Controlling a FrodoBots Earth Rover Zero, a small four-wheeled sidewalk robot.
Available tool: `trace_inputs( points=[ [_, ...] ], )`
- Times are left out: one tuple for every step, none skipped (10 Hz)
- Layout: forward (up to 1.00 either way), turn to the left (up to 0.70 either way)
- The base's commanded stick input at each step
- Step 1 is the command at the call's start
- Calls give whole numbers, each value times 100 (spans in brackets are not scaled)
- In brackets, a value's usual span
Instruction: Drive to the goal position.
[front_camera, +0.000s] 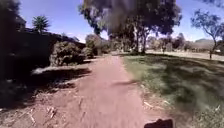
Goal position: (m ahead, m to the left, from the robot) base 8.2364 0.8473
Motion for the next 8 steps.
trace_inputs(
  points=[
    [70, 19],
    [70, 19],
    [70, 11],
    [70, 3],
    [70, 0],
    [70, 0],
    [70, 0],
    [70, 0]
  ],
)
